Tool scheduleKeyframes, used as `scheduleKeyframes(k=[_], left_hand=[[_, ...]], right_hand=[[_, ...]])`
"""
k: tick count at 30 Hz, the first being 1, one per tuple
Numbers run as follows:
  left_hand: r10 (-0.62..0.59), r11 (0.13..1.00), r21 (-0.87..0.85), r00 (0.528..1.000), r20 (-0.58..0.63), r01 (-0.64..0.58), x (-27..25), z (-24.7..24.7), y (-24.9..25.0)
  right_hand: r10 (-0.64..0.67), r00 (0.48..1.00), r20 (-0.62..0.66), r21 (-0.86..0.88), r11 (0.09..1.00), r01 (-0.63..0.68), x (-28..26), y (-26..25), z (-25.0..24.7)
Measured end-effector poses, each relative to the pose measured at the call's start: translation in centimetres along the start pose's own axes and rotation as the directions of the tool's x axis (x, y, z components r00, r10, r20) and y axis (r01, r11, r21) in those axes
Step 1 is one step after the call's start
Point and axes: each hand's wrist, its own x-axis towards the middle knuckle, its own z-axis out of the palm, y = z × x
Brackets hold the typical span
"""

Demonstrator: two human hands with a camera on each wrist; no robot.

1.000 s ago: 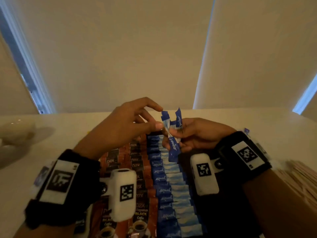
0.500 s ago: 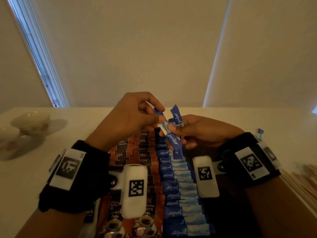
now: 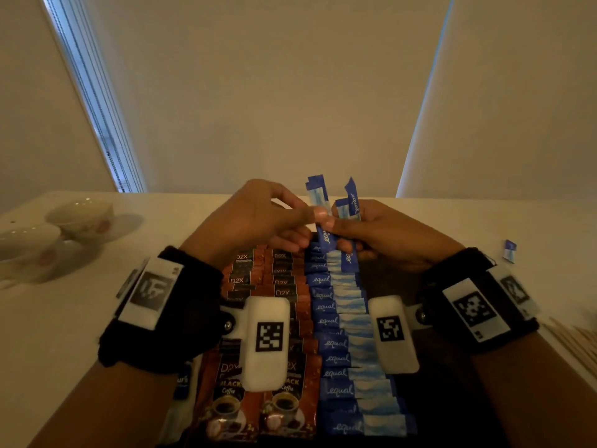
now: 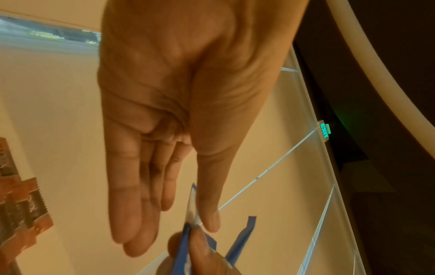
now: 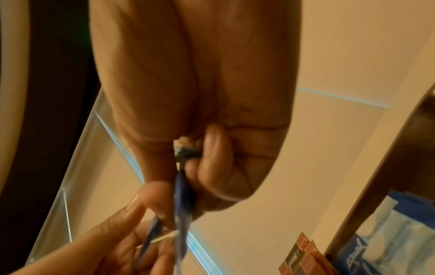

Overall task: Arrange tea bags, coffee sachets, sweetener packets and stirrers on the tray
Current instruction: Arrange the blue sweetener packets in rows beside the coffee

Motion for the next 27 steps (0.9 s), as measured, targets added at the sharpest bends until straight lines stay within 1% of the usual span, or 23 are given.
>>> scheduleKeyframes(k=[2,4,7,9,11,13,16,19,23,25,27], left_hand=[[0.003,1.0,0.003,0.999,0.036,-0.003,-0.1,0.0,0.0],[0.018,1.0,-0.002,0.999,0.047,-0.018,-0.1,-0.1,0.0],[0.008,1.0,-0.019,0.998,0.06,-0.007,-0.1,-0.1,0.0],[0.004,0.999,-0.04,0.999,0.036,-0.003,0.1,0.2,0.0],[0.008,0.999,-0.042,1.0,-0.016,-0.009,0.3,0.3,-0.1],[0.033,0.999,0.012,0.999,-0.038,-0.033,0.5,0.2,-0.1],[0.078,0.99,0.119,0.997,0.006,-0.078,0.2,0.4,0.0],[0.128,0.96,0.248,0.991,0.029,-0.131,0.4,0.9,-0.2],[0.14,0.931,0.334,0.989,0.041,-0.146,0.7,1.2,-0.6],[0.155,0.92,0.357,0.986,0.058,-0.165,0.7,1.3,-0.8],[0.168,0.908,0.378,0.984,0.059,-0.178,0.7,1.1,-0.9]], right_hand=[[0.003,1.0,0.011,0.02,1.0,-0.003,0.3,0.1,0.3],[0.016,0.999,0.03,0.032,0.999,-0.017,0.4,0.2,0.4],[0.024,0.998,0.054,-0.004,1.0,-0.024,0.4,0.4,0.0],[0.028,0.997,0.066,-0.058,0.998,-0.024,0.1,0.5,-0.6],[0.03,0.998,0.055,-0.086,0.996,-0.025,-0.2,0.4,-1.3],[0.014,1.0,0.007,-0.067,0.998,-0.014,-0.4,0.4,-1.9],[-0.019,0.997,-0.074,-0.017,1.0,0.017,-0.3,0.2,-2.1],[-0.025,0.991,-0.13,-0.063,0.998,0.017,-0.1,0.2,-1.8],[-0.02,0.989,-0.149,-0.097,0.995,0.006,-0.1,0.2,-1.7],[-0.007,0.99,-0.142,-0.091,0.996,-0.006,-0.3,0.1,-1.9],[0.019,0.986,-0.165,-0.086,0.996,-0.034,-0.4,0.0,-2.1]])
